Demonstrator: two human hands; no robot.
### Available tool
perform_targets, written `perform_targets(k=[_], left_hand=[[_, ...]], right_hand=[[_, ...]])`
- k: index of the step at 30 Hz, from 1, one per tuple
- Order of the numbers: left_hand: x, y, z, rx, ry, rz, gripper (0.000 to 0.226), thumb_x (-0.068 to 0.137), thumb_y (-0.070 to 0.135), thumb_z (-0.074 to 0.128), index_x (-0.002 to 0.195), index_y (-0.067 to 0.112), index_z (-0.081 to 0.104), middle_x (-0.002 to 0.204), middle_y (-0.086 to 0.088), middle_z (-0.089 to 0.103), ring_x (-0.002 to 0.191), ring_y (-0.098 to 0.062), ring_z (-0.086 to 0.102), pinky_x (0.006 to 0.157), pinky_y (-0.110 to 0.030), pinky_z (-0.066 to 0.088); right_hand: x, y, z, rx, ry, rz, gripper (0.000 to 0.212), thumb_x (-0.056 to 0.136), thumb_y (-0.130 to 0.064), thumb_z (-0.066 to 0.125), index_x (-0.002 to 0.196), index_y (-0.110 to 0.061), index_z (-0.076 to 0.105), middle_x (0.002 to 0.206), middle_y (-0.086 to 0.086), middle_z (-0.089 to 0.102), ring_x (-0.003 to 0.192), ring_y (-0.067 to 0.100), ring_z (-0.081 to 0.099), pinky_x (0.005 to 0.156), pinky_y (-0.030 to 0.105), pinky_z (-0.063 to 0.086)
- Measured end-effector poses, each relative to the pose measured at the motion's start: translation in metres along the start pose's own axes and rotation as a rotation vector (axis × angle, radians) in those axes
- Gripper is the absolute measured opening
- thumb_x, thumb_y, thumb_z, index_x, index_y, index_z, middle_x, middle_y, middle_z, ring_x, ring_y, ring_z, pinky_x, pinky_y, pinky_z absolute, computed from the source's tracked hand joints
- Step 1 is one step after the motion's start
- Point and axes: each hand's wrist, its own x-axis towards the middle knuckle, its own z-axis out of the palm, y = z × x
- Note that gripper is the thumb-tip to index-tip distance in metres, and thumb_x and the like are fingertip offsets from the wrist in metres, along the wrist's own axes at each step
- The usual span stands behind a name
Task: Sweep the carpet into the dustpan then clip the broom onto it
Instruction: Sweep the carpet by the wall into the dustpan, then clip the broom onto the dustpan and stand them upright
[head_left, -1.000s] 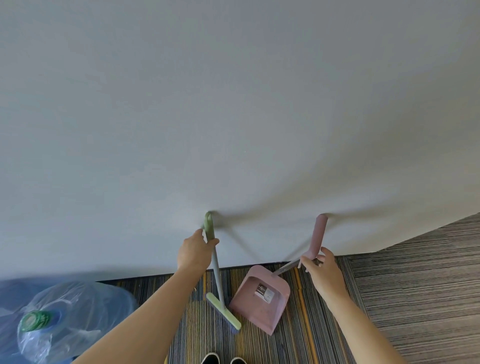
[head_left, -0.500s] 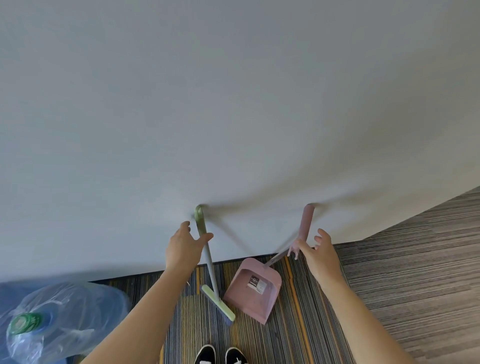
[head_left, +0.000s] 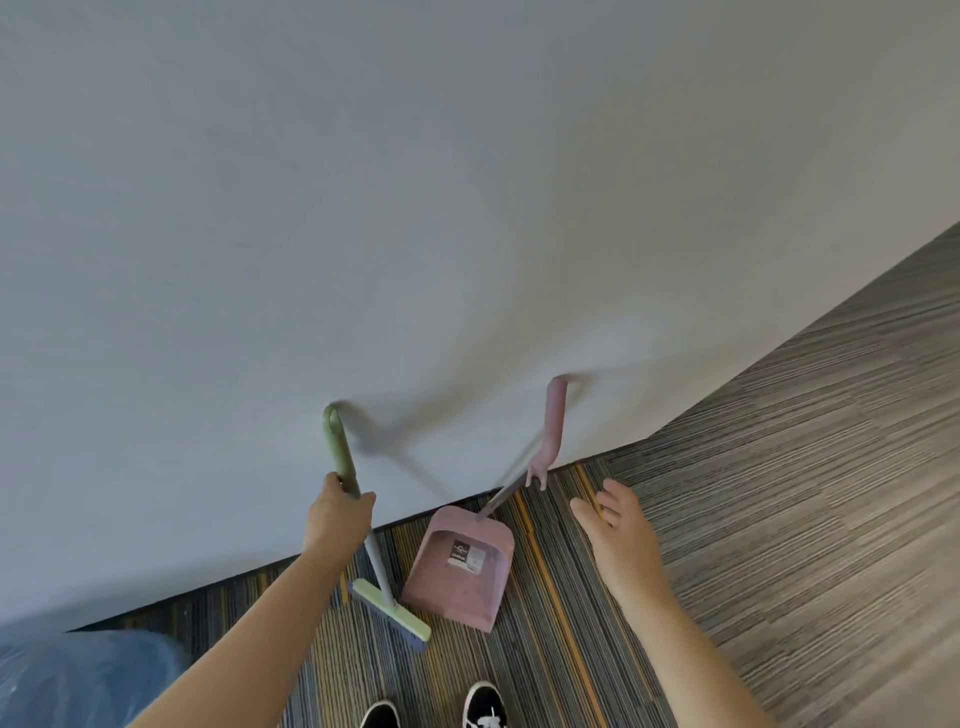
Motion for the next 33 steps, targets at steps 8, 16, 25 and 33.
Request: perform_targets(k=[8,16,25,33], left_hand=[[-0.045,0.011,0.033,0.013,-0.021,0.156,0.007,0.096,0.019,0.053,0.090,0.017,0.050,0.077,-0.007,0.064,0.059,-0.026,0.060,0.051,-0.032,0.045],[-0.133,0.056,0.098,0.112,-0.014,0.428,0.030,0.093,0.017,0.056,0.072,0.028,0.039,0.079,0.000,0.059,0.065,-0.018,0.054,0.054,-0.035,0.041],[-0.135,0.079,0.155,0.232,-0.004,0.493,0.005,0.097,0.017,0.049,0.098,0.012,0.050,0.082,-0.001,0.058,0.072,-0.022,0.054,0.060,-0.034,0.039],[-0.097,0.053,0.185,0.005,0.035,0.553,0.012,0.090,0.036,0.063,0.091,0.028,0.053,0.094,0.016,0.061,0.078,-0.005,0.056,0.059,-0.020,0.040]], right_hand=[[-0.018,0.021,-0.020,-0.021,-0.090,-0.024,0.043,0.093,-0.040,0.061,0.132,-0.024,0.054,0.132,-0.006,0.060,0.123,0.012,0.054,0.096,0.025,0.038],[-0.020,0.007,-0.047,-0.051,-0.428,-0.224,0.048,0.080,-0.060,0.060,0.124,-0.042,0.054,0.113,-0.025,0.064,0.100,-0.016,0.059,0.086,0.012,0.046],[0.034,-0.031,-0.049,-0.237,-0.430,-0.569,0.041,0.077,-0.057,0.063,0.107,-0.029,0.067,0.091,-0.017,0.071,0.080,-0.003,0.066,0.071,0.017,0.052],[0.074,-0.024,-0.037,-0.278,-0.374,-0.779,0.014,0.090,-0.025,0.063,0.085,-0.012,0.064,0.068,0.000,0.066,0.058,0.007,0.061,0.052,0.017,0.045]])
